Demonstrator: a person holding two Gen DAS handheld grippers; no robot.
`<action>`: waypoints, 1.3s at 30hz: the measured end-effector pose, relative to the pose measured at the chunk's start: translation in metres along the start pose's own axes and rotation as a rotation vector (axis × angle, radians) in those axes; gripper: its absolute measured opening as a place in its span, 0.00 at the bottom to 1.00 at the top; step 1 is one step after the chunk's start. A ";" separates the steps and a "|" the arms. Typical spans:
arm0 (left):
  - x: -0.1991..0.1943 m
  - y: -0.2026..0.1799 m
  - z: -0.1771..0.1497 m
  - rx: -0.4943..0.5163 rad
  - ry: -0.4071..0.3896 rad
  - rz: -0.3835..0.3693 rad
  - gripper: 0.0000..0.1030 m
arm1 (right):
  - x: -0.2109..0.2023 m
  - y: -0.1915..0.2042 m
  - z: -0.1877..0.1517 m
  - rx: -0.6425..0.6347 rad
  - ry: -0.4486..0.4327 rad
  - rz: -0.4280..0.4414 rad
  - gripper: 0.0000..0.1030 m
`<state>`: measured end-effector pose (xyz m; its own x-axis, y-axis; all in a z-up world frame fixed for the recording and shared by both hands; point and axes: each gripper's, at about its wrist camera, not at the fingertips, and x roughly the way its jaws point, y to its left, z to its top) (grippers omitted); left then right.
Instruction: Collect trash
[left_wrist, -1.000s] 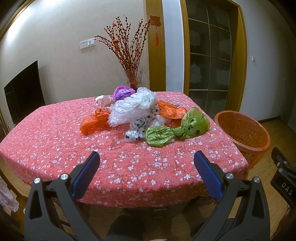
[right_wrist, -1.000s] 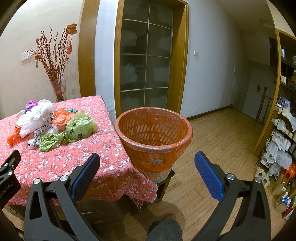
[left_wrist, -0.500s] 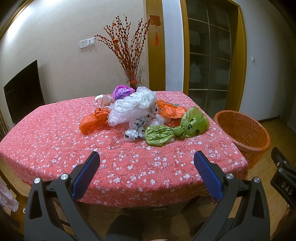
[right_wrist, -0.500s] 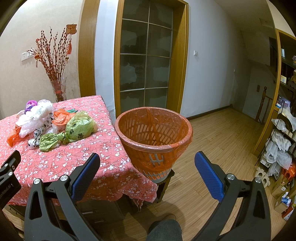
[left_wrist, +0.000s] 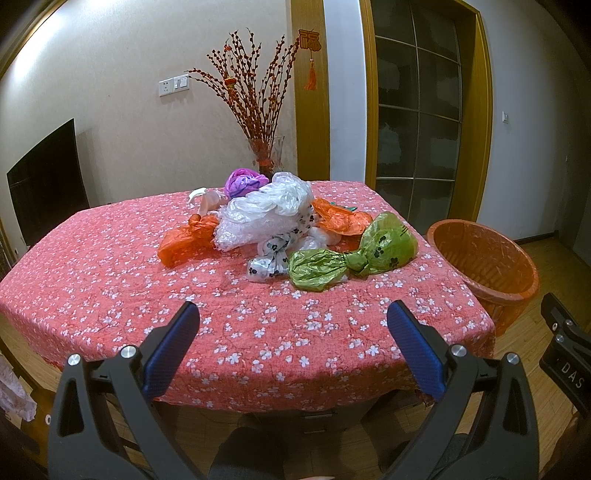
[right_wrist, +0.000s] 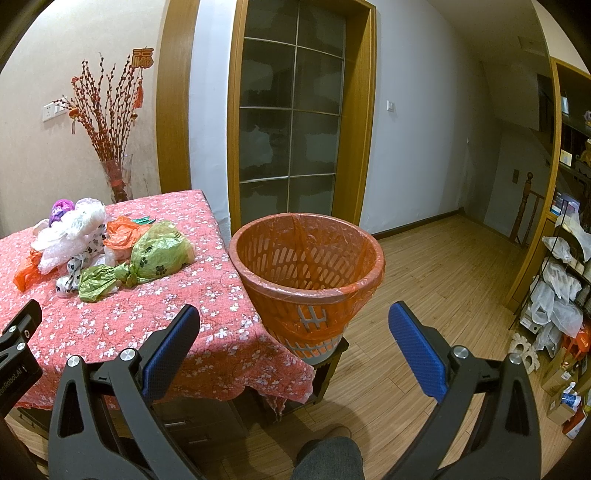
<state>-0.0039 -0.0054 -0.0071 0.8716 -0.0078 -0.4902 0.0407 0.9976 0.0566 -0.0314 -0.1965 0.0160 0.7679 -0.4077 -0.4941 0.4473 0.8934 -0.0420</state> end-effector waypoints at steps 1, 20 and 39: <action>0.000 0.000 0.000 0.000 0.000 0.000 0.96 | 0.000 0.000 0.000 0.000 0.000 0.000 0.98; 0.003 0.002 -0.001 -0.008 0.013 -0.001 0.96 | 0.001 -0.001 -0.003 -0.004 0.006 0.020 0.98; 0.058 0.074 0.007 -0.135 0.113 0.066 0.96 | 0.067 0.082 0.025 -0.045 0.071 0.270 0.91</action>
<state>0.0528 0.0671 -0.0249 0.8093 0.0585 -0.5844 -0.0878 0.9959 -0.0219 0.0678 -0.1554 0.0016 0.8215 -0.1413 -0.5524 0.2093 0.9759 0.0618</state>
